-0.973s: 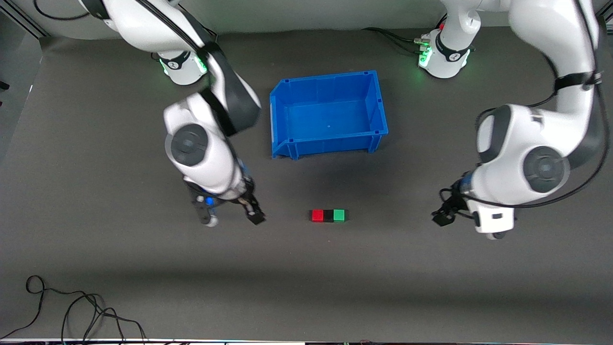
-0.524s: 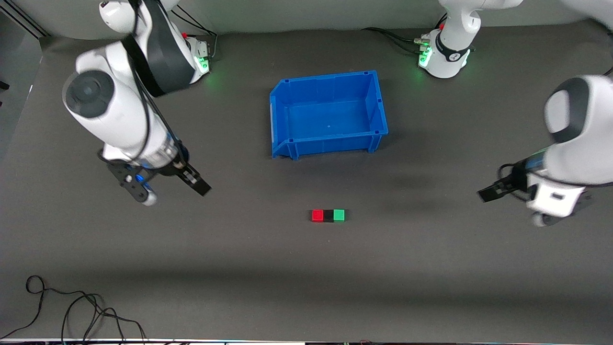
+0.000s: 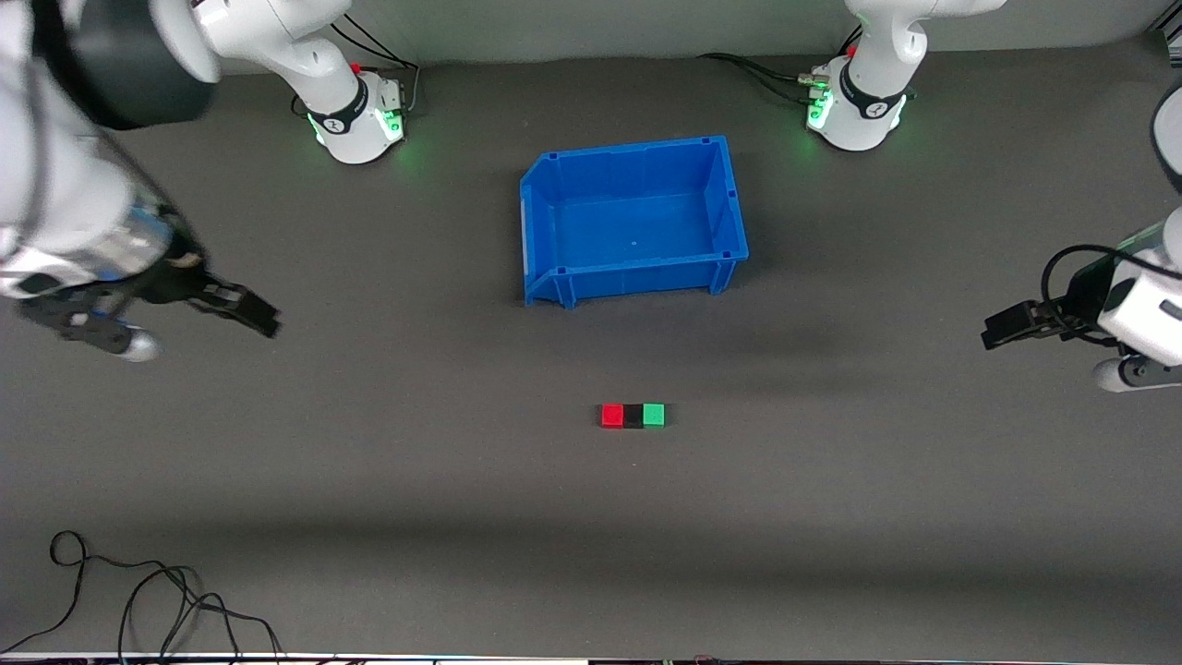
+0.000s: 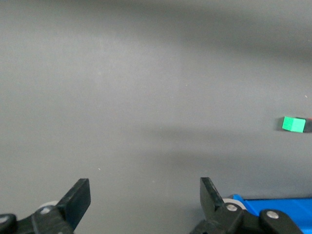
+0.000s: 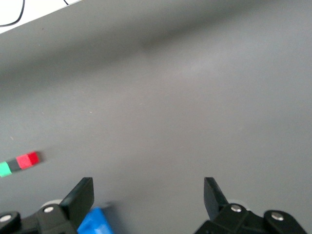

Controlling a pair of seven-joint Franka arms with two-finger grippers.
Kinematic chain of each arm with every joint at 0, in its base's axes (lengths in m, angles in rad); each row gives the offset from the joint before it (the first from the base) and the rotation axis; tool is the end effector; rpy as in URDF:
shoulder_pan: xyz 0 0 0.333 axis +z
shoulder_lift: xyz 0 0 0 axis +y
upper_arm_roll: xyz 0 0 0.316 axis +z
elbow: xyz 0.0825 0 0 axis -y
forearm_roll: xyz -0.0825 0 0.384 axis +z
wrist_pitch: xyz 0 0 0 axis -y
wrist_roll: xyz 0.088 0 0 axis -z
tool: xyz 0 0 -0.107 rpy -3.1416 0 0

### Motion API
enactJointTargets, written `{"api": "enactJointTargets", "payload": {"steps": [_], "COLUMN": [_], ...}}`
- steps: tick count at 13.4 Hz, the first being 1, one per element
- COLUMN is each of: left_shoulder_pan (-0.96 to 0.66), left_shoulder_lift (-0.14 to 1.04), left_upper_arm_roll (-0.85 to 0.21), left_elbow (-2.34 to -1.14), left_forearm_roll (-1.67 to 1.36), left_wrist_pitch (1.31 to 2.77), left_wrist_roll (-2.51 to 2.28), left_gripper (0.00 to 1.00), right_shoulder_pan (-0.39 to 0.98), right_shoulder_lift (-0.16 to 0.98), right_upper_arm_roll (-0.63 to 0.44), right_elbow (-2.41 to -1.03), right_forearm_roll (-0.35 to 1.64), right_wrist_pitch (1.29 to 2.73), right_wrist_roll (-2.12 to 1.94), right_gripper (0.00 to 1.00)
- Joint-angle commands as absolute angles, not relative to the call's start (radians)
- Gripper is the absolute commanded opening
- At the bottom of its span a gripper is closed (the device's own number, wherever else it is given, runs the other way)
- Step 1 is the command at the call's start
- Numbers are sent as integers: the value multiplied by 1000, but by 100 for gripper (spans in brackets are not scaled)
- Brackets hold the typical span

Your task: Attach green and red cubes to black cube

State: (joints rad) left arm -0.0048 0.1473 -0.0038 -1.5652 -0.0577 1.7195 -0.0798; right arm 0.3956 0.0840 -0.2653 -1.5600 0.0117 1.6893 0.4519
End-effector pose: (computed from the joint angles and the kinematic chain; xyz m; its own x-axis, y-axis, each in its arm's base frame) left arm 0.6085 -0.0104 0.5547 0.9968 0.0796 0.0021 0.0793 -0.9952 0.0580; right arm 0.5838 0.0839 0.5939 0.9477 -0.3157 0.0479 -0.3155 -0.9489 -0.0118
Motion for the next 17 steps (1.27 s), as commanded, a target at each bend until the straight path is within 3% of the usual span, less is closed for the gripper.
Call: {"api": "enactJointTargets", "payload": {"steps": [1,4,6,11,14,17], "left_shoulder_pan": [18,37,31,31,25,22], "left_shoulder_lift": [77,34,-9,-22,15,18], "left_upper_arm_roll": [-5,-6,-9,-11,-12,-14], "left_elbow": [-1586,-1612,-1669,-1687,-1646,-1646], "left_forearm_roll": [-61,-25,38,28,28,26], "left_wrist_pitch": [1681,1637,1682,1730,1712,1697], "left_wrist_roll": [-6,-5,-3,-15,-18,-21], "left_gripper": [100,100,100,100,100,100], "right_shoulder_pan": [235,50,-58,-63,-11,-11], "right_shoulder_lift": [35,15,14,12,12,12], "right_upper_arm_roll": [-149,3,84,77,-1,-3], "right_elbow": [-1583,-1575,-1568,-1565,-1566,-1574], "right_forearm_roll": [-9,-43,-43,-41,-29,-28], "right_wrist_pitch": [1664,1634,1632,1634,1632,1628], "right_wrist_roll": [269,160,80,34,32,26], "right_gripper": [100,100,100,100,100,100]}}
